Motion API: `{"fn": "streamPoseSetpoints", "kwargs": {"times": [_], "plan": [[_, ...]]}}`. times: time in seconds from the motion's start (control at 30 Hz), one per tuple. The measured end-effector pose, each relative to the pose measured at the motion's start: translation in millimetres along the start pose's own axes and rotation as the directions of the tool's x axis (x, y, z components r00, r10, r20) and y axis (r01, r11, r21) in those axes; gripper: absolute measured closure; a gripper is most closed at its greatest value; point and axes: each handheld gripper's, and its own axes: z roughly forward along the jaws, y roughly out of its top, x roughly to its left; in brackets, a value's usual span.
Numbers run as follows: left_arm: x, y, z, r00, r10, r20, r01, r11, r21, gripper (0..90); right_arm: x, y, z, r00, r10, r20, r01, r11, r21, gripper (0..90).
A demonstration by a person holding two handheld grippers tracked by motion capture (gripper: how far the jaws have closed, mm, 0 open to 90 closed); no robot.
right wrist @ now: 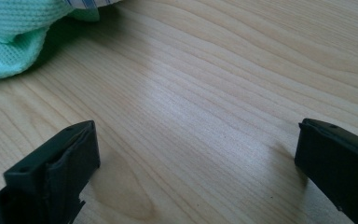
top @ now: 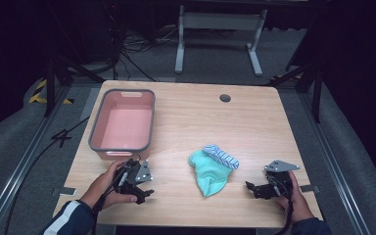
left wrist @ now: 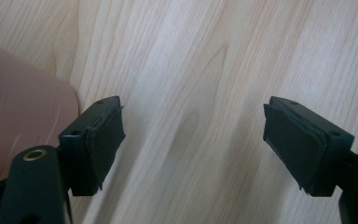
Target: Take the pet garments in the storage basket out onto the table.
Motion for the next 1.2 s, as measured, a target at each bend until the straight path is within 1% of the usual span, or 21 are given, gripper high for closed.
{"fn": "streamPoseSetpoints", "kwargs": {"times": [0.07, 0.23, 0.37, 0.4, 0.47, 0.53, 0.6, 0.63, 0.67, 0.7, 0.73, 0.77, 0.8, 0.87, 0.93, 0.97, 1.0, 1.07, 1.1, 1.13, 1.2], "plan": [[1.2, -6.3, -1.5, 0.9999, -0.004, -0.011, 0.004, 1.0, 0.002, 20.1, 0.1, 0.0, 0.0, 1.0, 0.001, 0.0, -0.001, 1.0, 0.0, 0.1], [7.0, -22.4, -3.8, 0.9984, -0.051, -0.026, 0.051, 0.9987, 0.001, 19.5, 0.1, 0.0, 0.0, 1.0, 0.001, 0.0, -0.001, 1.0, -0.001, 0.1], [10.1, -36.8, -5.9, 0.9966, -0.074, -0.037, 0.074, 0.9972, 0.008, 19.1, 0.0, 0.0, 0.0, 1.0, 0.0, 0.0, 0.0, 1.0, 0.0, 0.1], [11.3, -40.8, -7.1, 0.9959, -0.084, -0.035, 0.084, 0.9964, 0.01, 19.2, 0.0, 0.0, 0.0, 1.0, 0.001, 0.0, -0.001, 1.0, 0.0, 0.1], [12.7, -49.7, -10.7, 0.9947, -0.102, -0.015, 0.102, 0.9948, -0.003, 19.3, 0.0, 0.0, 0.0, 1.0, 0.0, 0.0, 0.0, 1.0, 0.0, 0.1], [13.7, -60.6, -14.0, 0.9902, -0.139, -0.013, 0.138, 0.9901, -0.022, 19.3, 0.0, 0.0, 0.0, 1.0, 0.0, 0.0, 0.0, 1.0, 0.0, 0.1], [14.6, -69.6, -16.4, 0.987, -0.161, -0.012, 0.16, 0.9868, -0.024, 19.3, 0.0, 0.0, 0.0, 1.0, 0.0, 0.0, 0.0, 1.0, 0.0, 0.1], [15.6, -73.8, -16.8, 0.9869, -0.161, -0.007, 0.161, 0.9866, -0.024, 19.3, 0.1, 0.0, 0.0, 1.0, 0.001, 0.0, -0.001, 1.0, 0.0, 0.1], [16.0, -78.0, -16.6, 0.9862, -0.165, -0.009, 0.165, 0.9859, -0.03, 19.2, 0.0, 0.0, 0.0, 1.0, 0.0, 0.0, 0.0, 1.0, 0.0, 0.1], [16.7, -82.6, -16.8, 0.9855, -0.169, -0.017, 0.168, 0.9855, -0.022, 19.1, 0.0, 0.0, 0.0, 1.0, 0.0, 0.0, 0.0, 1.0, 0.0, 0.1], [17.8, -87.4, -15.7, 0.9829, -0.183, -0.016, 0.183, 0.9825, -0.036, 19.0, 0.0, 0.0, 0.0, 1.0, 0.0, 0.0, 0.0, 1.0, 0.0, 0.1], [19.8, -92.4, -15.4, 0.9799, -0.199, -0.004, 0.199, 0.9786, -0.053, 18.9, 0.0, 0.0, 0.0, 1.0, 0.0, 0.0, 0.0, 1.0, 0.0, 0.1], [21.0, -98.1, -15.2, 0.9738, -0.227, 0.008, 0.227, 0.9712, -0.072, 18.8, 0.0, 0.0, 0.0, 1.0, 0.0, 0.0, 0.0, 1.0, 0.0, 0.1], [23.2, -105.0, -14.6, 0.9705, -0.241, 0.016, 0.241, 0.9665, -0.088, 18.4, 0.0, 0.0, 0.0, 1.0, 0.001, 0.0, -0.001, 1.0, 0.0, 0.1], [25.9, -111.5, -14.4, 0.9628, -0.267, 0.041, 0.27, 0.9569, -0.107, 17.7, 0.0, 0.0, 0.0, 1.0, 0.0, 0.0, 0.0, 1.0, 0.0, 0.1], [27.6, -115.5, -14.6, 0.9572, -0.284, 0.055, 0.289, 0.9504, -0.115, 18.2, 0.0, 0.1, 0.1, 1.0, 0.001, -0.001, -0.001, 1.0, 0.0, 0.1], [29.1, -120.8, -13.6, 0.9491, -0.307, 0.07, 0.314, 0.9392, -0.139, 18.4, 0.1, 0.2, 0.0, 1.0, 0.003, -0.002, -0.003, 1.0, 0.0, 0.1], [29.6, -126.8, -13.1, 0.9461, -0.317, 0.064, 0.324, 0.9306, -0.171, 17.2, 0.1, 0.2, 0.0, 1.0, 0.002, -0.002, -0.002, 1.0, 0.0, 0.1], [29.8, -130.7, -12.4, 0.9416, -0.332, 0.059, 0.337, 0.9215, -0.194, 16.2, -0.1, 0.1, 0.2, 1.0, 0.0, -0.001, 0.0, 1.0, -0.001, 0.1], [30.0, -134.1, -11.9, 0.9404, -0.336, 0.055, 0.339, 0.9156, -0.216, 15.5, 0.0, 0.2, 0.1, 1.0, 0.002, -0.002, -0.002, 1.0, 0.0, 0.1], [30.0, -138.9, -11.3, 0.9425, -0.33, 0.053, 0.333, 0.9102, -0.247, 15.4, -0.1, 0.1, 0.1, 1.0, 0.0, -0.001, 0.0, 1.0, -0.001, 0.1]]}}
